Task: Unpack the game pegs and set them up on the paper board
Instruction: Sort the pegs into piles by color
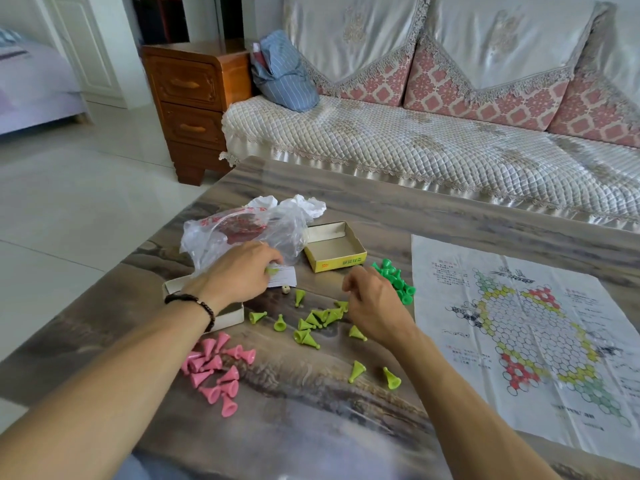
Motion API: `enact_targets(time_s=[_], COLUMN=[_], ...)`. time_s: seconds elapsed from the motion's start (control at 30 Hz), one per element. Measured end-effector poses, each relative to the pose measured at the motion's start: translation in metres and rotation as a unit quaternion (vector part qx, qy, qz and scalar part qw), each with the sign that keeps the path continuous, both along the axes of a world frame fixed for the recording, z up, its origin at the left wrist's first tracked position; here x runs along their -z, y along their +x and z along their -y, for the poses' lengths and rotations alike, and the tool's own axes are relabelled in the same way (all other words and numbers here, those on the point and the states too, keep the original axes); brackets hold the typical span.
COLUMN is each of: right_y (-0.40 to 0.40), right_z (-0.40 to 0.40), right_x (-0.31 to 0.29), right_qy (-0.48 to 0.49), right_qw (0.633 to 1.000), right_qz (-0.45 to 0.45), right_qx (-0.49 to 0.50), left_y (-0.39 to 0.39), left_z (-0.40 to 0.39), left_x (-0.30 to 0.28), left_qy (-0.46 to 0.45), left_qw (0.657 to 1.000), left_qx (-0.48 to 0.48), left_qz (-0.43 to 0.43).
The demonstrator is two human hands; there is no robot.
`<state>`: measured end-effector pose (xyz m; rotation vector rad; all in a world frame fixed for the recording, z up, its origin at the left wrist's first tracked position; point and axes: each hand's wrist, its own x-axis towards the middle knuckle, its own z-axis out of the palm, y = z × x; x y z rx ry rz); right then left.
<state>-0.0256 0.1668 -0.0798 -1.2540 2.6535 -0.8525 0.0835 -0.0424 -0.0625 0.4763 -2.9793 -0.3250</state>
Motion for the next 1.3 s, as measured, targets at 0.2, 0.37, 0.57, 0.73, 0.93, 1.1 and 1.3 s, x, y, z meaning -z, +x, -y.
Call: enact_targets(time_s=[0.2,0.37,0.57,0.73,0.93,1.1,1.3], right_y=[-0.001,0.013,0.016,0.021,0.011,0.004,0.011], right_z=[0.034,0.050,0.034,0.032,0.004,-0.025,-0.006], right_x=[-0.006,-0.006,-0.013,-0.014,-0.004,-0.003,-0.006], right_qy=[0.077,0.140,0.126,0.127,0.091,0.097,0.105], right_qw=[0.995,0.983,0.984,0.985,0.996,0.994,0.992], right_qz=[0.020,-0.001,0.013,0.013,-0.002,0.027,0.069], right_qx=[-0.065,-0.116,-0.124,-0.112,0.003,0.045,0.013], left_y=[0.000,0.000,0.014,0.034,0.039,0.037,0.035], left_z=[0.012,0.010,0.000,-0.015,-0.028,-0.028,-0.042], left_x=[0.002,0.000,-0.010,-0.019,-0.030,-0.023,-0.020], left_qy=[-0.014,-0.019,0.008,-0.029,-0.066,-0.080,-0.040], left_qw=[1.000,1.000,1.000,0.996,0.981,0.978,0.987], left_qx=[-0.003,0.011,0.020,0.051,0.072,0.086,0.075], left_qz=[0.020,0.020,-0.017,0.075,0.170,0.171,0.135])
